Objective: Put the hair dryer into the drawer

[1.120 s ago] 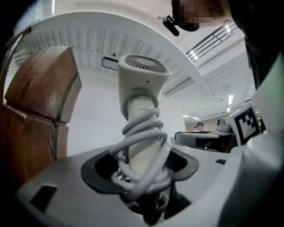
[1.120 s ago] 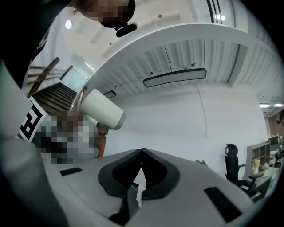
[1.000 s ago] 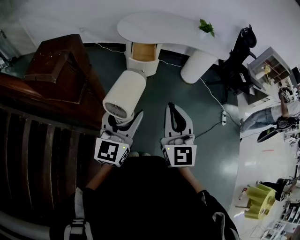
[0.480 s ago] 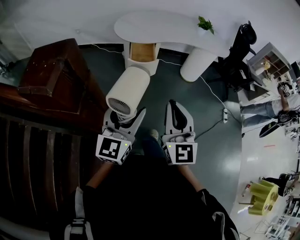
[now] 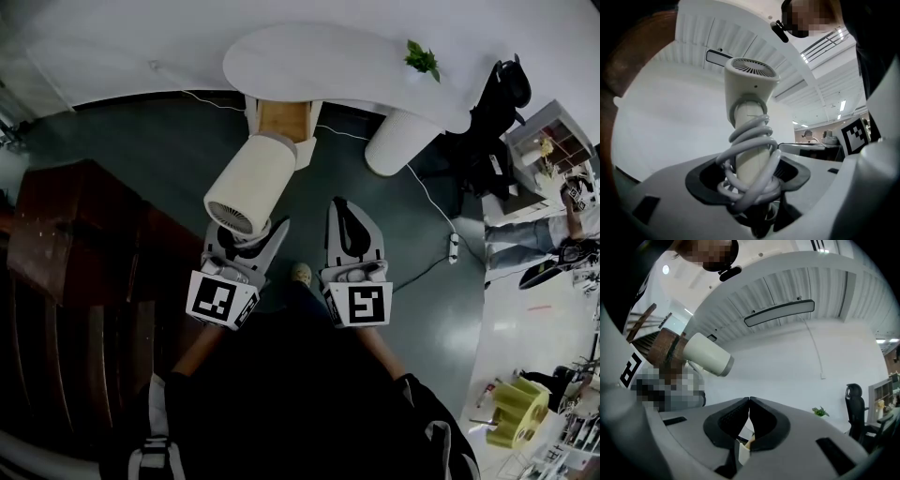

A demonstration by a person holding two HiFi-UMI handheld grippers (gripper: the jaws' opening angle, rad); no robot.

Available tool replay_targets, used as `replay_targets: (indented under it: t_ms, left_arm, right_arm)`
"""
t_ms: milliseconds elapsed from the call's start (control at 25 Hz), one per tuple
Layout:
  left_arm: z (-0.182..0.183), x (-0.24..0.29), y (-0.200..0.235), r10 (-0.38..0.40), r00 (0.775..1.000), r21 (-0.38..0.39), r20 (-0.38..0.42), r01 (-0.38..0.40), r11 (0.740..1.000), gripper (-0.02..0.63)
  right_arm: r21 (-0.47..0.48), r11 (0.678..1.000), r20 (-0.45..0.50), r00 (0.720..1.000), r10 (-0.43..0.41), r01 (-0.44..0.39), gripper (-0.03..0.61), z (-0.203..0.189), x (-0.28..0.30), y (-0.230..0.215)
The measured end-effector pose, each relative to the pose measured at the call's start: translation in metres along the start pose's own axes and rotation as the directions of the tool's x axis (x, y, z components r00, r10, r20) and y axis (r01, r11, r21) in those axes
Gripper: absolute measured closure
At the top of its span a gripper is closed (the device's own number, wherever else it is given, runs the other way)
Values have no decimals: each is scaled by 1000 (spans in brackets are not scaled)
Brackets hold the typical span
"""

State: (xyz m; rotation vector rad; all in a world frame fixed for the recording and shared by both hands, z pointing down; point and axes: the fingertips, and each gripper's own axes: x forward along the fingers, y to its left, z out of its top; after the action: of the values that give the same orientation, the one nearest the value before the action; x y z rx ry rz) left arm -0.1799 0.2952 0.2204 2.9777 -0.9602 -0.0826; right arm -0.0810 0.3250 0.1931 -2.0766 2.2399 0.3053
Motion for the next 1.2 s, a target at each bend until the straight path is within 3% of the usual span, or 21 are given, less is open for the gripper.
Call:
replay_targets:
  t_ms: [640, 920, 1200]
  left_arm:
    - [5, 141, 44, 133, 991, -39, 21, -132, 991, 328]
    - [-2, 156, 57, 153, 988, -42, -12, -153, 987, 327]
    - [-5, 176, 81, 139, 990, -42, -4, -139, 989, 327]
  right_arm:
    - [13, 989, -136, 979, 150, -150, 555, -48, 120, -102]
    - [54, 988, -96, 984, 152, -147, 555, -56, 139, -113]
    - [38, 988, -135, 979, 155, -151, 555, -67, 158, -117]
